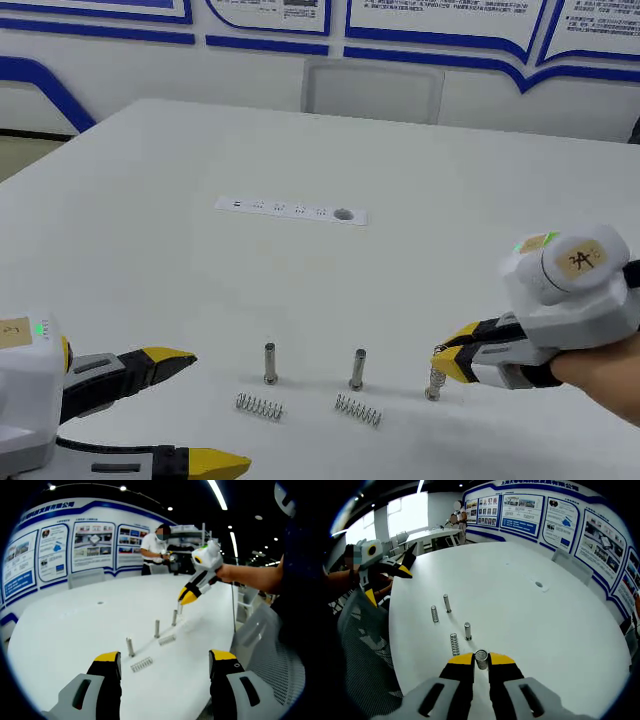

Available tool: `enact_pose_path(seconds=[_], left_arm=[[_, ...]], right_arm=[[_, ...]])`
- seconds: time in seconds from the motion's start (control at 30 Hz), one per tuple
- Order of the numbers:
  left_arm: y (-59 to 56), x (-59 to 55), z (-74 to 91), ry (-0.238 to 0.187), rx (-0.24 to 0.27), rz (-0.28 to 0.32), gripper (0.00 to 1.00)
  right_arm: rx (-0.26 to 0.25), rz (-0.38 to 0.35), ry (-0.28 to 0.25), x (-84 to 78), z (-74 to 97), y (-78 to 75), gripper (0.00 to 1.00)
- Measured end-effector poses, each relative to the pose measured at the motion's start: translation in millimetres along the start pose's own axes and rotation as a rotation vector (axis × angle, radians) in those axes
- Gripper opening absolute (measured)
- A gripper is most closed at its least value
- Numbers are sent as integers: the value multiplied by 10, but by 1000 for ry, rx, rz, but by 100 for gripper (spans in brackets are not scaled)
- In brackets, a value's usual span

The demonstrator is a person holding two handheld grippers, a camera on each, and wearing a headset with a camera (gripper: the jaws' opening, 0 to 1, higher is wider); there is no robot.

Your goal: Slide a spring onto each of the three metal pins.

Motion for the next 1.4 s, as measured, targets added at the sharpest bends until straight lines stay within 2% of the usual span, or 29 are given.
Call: enact_pose_path(seconds=[0.4,0.77,1.1,1.4], left_arm=[[3,-21,15,5,4,5,73],[4,-19,9,11,5,7,73],[6,-35,7,15,7,11,73],[11,-45,12,19,8,14,73]], right_arm=[[-61,-43,-41,-25,-12,-169,12],[-59,-75,-48,-81,-62,-197,12],[-54,-126,-56,-209,-183,-222,12],[-46,-156,-30,-353,-334,-211,12]])
Point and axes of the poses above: the centre of the closed fingertips' face, and the gripper's own axes: z roughly backward along the fingers, y roughly to its left, x roughly out of its top, the point moved 5 cm from there along z, roughly backward along the fingers, and after that the axes turned 2 degrees about z, right-handed, at the moved point
